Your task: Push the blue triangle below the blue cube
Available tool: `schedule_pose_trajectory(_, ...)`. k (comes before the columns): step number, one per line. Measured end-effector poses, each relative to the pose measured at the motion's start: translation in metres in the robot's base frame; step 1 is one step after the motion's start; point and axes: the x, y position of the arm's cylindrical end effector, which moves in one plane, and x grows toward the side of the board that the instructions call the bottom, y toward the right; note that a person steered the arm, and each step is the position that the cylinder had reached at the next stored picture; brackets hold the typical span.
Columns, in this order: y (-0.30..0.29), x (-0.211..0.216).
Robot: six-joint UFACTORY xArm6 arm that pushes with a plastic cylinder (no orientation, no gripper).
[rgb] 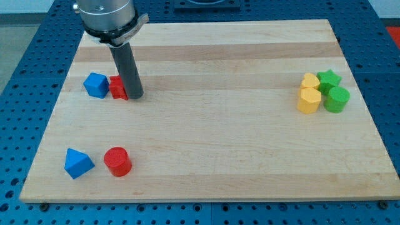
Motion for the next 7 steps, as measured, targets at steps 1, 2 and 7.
schedule_pose_trajectory(1, 0.006, 0.005)
schedule_pose_trajectory(2, 0.035, 0.029)
schedule_pose_trajectory(7, 0.042, 0.202)
